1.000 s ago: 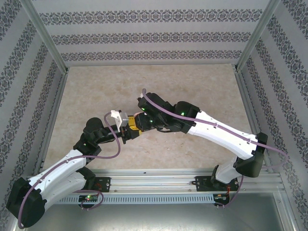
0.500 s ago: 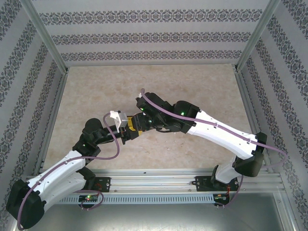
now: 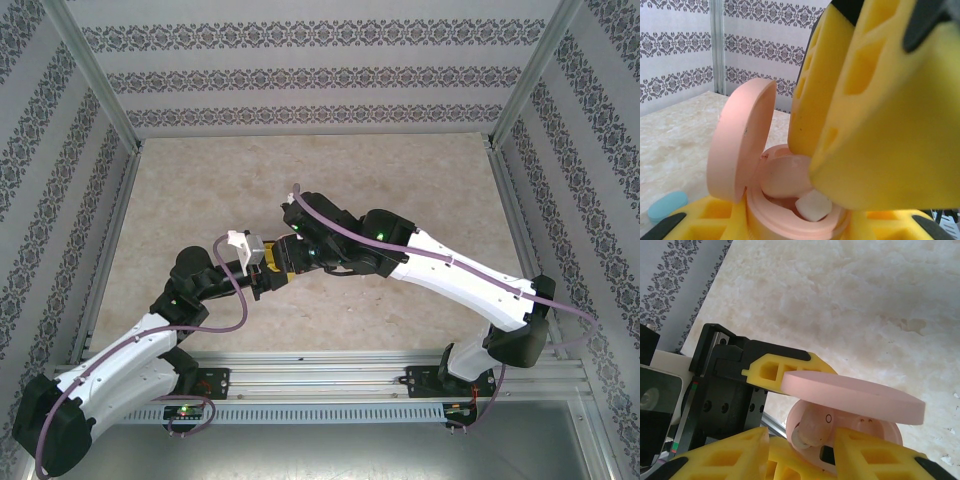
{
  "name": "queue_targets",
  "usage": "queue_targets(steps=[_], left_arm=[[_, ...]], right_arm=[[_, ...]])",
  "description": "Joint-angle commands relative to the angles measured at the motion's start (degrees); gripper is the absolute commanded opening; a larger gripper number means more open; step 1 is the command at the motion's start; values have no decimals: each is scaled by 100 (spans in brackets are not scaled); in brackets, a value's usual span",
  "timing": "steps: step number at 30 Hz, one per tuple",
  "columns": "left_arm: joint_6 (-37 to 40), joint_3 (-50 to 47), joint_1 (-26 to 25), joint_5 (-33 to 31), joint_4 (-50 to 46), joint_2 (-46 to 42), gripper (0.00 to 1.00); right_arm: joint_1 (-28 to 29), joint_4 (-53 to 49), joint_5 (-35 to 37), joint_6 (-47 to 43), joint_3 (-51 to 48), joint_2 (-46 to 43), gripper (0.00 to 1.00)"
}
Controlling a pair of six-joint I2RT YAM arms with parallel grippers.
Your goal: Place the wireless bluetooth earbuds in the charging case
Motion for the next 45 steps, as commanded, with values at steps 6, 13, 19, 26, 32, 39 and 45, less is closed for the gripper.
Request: queue_targets(steps=[6, 13, 19, 26, 32, 39, 45], left_arm=[[134, -8, -66, 14, 96, -95, 21], [152, 7, -66, 14, 42, -127, 20], [161, 7, -66, 9, 25, -124, 20], [169, -19, -66, 10, 7, -154, 20], [196, -37, -66, -13, -21, -189, 20], [195, -59, -68, -22, -17, -202, 21], [196, -54, -66, -22, -28, -205, 20]], right_arm=[[37, 23, -6, 43, 46, -31, 34], [22, -7, -33, 58, 99, 69, 32], [-50, -62, -40, 89, 90, 154, 32], [-88, -73, -89, 98, 90, 245, 28], [-82, -176, -25, 110, 149, 252, 20], [-34, -512, 164, 104, 371, 332, 16], [37, -750, 295, 39, 630, 506, 16]])
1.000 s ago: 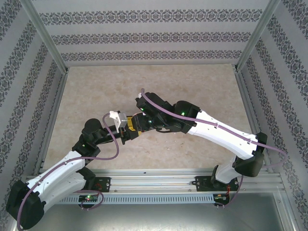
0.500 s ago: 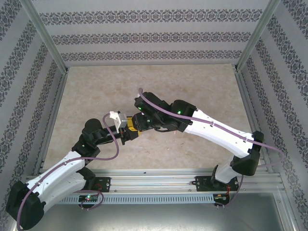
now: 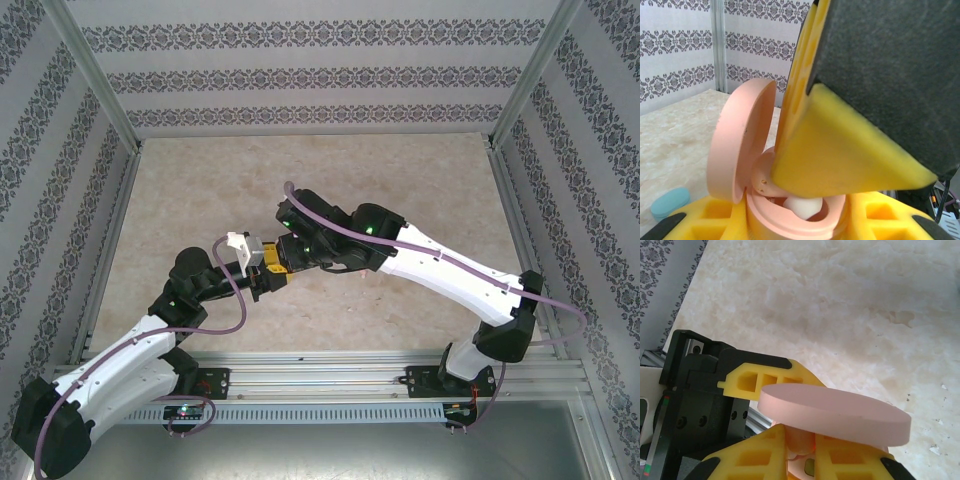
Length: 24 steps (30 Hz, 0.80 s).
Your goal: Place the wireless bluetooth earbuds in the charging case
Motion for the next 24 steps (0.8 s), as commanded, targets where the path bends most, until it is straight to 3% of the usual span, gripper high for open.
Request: queue_targets(steps=[1, 6, 14, 24], left_arm=[[97, -39, -68, 5, 145, -104, 20], [114, -51, -66, -13, 102, -144, 20], [115, -48, -66, -15, 102, -139, 20], [105, -57, -66, -12, 94, -139, 20]], right_arm=[[82, -299, 229, -9, 217, 143, 16], [134, -440, 367, -52, 385, 221, 17], [147, -257, 158, 21, 376, 129, 34], [123, 233, 16, 117, 84, -358, 36]])
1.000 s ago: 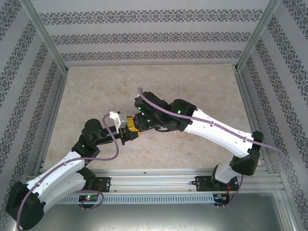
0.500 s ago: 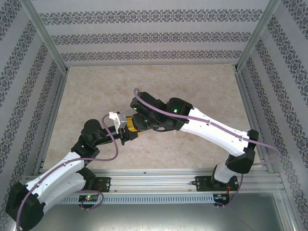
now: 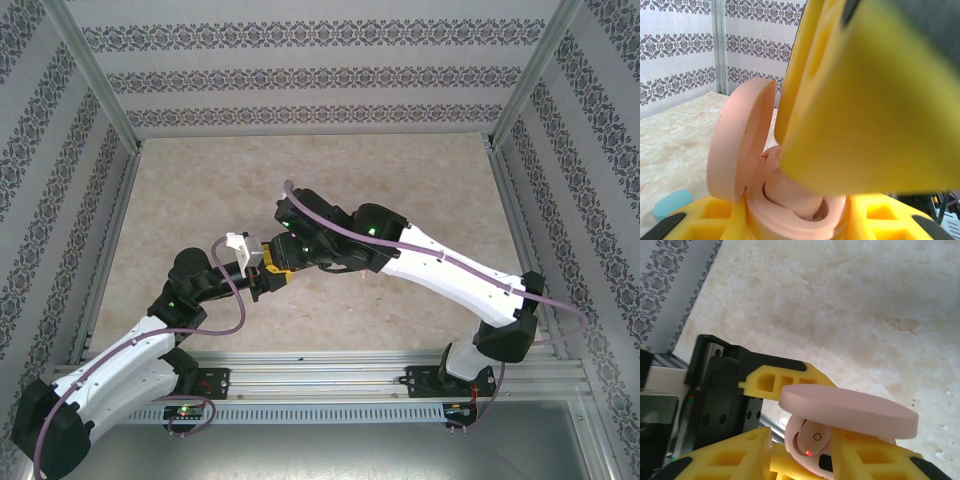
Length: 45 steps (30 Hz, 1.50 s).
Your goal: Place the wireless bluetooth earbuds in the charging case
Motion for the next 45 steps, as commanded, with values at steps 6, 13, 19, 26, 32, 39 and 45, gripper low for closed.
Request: queue_targets(steps=[6, 13, 19, 26, 32, 39, 45], left_arm=[[20, -39, -66, 27, 103, -74, 20], [-37, -39, -66, 44, 109, -37, 21], [-75, -30, -66, 118, 39, -18, 20], [-193, -13, -66, 272, 102, 182, 20], [-228, -4, -66, 317, 87, 277, 20], [-313, -54, -66, 381, 159, 374, 21], [-581, -134, -66, 436, 648, 640, 20]], right_arm=[[-73, 211, -19, 60, -203, -752, 36], [-743, 261, -66, 136, -1170, -1674, 35], [-1707, 222, -276, 214, -2474, -2493, 35], [-2645, 559, -1097, -7, -3920, -2467, 35], [-3695, 2071, -2653, -293, -5160, -2130, 35], [-4313, 2318, -2734, -1806, -5334, -1215, 34], [-4463, 2675, -2824, -2352, -5083, -205, 35]])
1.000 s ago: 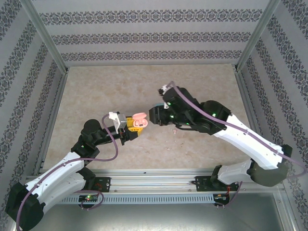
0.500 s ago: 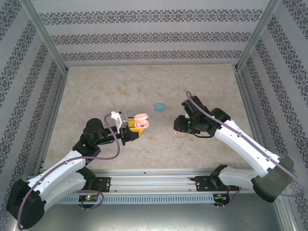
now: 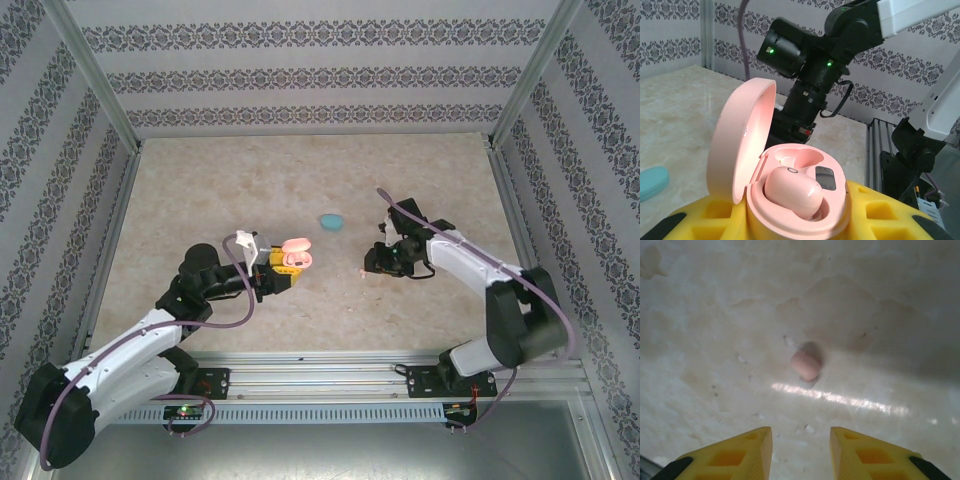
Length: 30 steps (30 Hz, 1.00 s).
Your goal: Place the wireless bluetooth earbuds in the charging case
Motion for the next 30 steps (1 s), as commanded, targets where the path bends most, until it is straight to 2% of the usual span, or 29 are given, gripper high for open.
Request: queue_targets(steps=[1, 8, 16, 23, 30], left_arm=[[-296, -124, -67, 175, 616, 93, 20], [-321, -171, -66, 181, 657, 127, 20], [-383, -224, -66, 192, 815, 216, 20], [-363, -208, -66, 177, 798, 219, 20], [-368, -197, -66, 153, 755, 171, 20]], right_arm=[[-7, 234, -117, -706, 268, 502, 36], [235, 208, 91, -1157, 612, 1337, 38], [507, -30, 703, -1389, 953, 1571, 37], [700, -284, 880, -1385, 1054, 1535, 36], [737, -360, 753, -1434, 1044, 1547, 34]])
